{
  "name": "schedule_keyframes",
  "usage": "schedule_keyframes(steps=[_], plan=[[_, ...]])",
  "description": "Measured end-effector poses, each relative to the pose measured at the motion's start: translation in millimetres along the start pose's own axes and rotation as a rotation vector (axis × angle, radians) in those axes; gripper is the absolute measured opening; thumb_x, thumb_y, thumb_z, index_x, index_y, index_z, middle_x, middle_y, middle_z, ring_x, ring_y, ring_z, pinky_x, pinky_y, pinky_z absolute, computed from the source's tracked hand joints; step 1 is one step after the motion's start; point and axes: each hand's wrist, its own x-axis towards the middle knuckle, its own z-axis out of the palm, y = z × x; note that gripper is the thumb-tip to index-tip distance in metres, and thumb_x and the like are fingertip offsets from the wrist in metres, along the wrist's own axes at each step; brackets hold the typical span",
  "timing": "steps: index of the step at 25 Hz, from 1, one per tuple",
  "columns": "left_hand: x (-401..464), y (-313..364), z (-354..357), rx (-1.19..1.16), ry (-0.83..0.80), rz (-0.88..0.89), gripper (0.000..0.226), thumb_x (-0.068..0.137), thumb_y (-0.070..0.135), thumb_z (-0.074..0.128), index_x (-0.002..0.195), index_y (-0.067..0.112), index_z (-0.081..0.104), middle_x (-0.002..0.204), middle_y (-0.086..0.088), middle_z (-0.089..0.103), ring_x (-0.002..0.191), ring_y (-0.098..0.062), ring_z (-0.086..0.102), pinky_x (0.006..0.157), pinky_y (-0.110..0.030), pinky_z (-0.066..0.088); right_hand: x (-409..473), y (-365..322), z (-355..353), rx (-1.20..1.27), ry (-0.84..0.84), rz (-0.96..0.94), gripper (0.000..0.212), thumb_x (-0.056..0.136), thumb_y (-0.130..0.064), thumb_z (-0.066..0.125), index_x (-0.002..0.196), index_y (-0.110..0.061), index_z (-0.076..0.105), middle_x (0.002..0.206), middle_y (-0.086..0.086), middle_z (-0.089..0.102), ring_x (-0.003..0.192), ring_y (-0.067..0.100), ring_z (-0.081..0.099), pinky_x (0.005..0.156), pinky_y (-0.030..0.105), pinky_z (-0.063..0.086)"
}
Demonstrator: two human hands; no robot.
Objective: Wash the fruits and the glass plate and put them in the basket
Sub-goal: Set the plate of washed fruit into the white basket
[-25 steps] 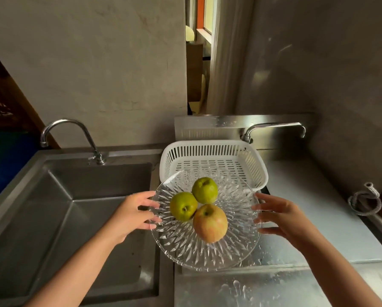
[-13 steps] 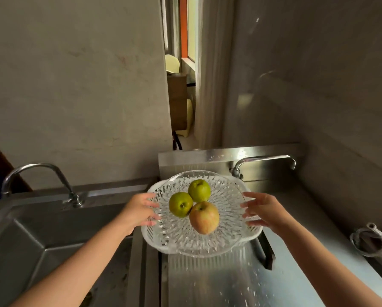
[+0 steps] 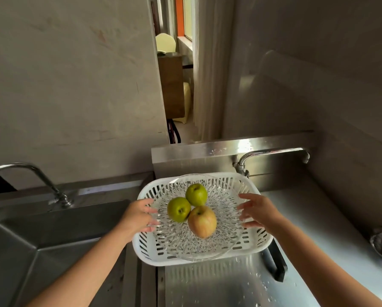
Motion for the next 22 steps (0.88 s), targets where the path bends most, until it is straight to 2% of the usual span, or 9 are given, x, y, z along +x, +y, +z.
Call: schedule_keyframes(steps=[6, 13, 18, 22], plan=[[9, -6, 4, -0.011, -0.01, -0.016, 0.07, 0.072, -0.021, 0.057, 0.134, 0.008, 0.042, 0.111, -0.011, 0.058, 0.08, -0.025, 0.065, 0.058, -0.029, 0.053, 7, 4, -1, -0.01, -0.005, 0.004, 0.057, 0.078, 0.019, 0.049, 0.127, -0.01, 0.05, 0.09, 0.007, 0.066, 0.064, 0.02, 0.065, 0.048, 0.028, 0.059], [5, -3, 2, 0.002, -0.016, -0.012, 0.067, 0.074, -0.016, 0.059, 0.132, 0.013, 0.045, 0.097, -0.004, 0.062, 0.077, -0.019, 0.067, 0.052, -0.024, 0.052, 5, 9, 0, 0.034, -0.025, 0.014, 0.055, 0.08, 0.017, 0.05, 0.127, -0.011, 0.05, 0.093, 0.008, 0.066, 0.07, 0.021, 0.066, 0.05, 0.029, 0.059], [2, -8, 1, -0.043, -0.004, -0.043, 0.055, 0.082, -0.009, 0.056, 0.132, 0.01, 0.044, 0.094, -0.008, 0.063, 0.078, -0.022, 0.067, 0.057, -0.028, 0.054, 3, 12, -1, 0.096, -0.051, 0.021, 0.05, 0.084, 0.005, 0.058, 0.129, -0.016, 0.049, 0.104, 0.013, 0.065, 0.074, 0.021, 0.068, 0.049, 0.028, 0.058], [1, -8, -3, -0.061, -0.003, -0.044, 0.053, 0.079, -0.009, 0.06, 0.128, 0.006, 0.047, 0.093, -0.01, 0.064, 0.077, -0.022, 0.068, 0.052, -0.026, 0.056, 4, 12, -2, 0.113, -0.052, 0.023, 0.049, 0.085, 0.002, 0.058, 0.129, -0.018, 0.049, 0.107, 0.015, 0.065, 0.071, 0.022, 0.068, 0.053, 0.031, 0.058]])
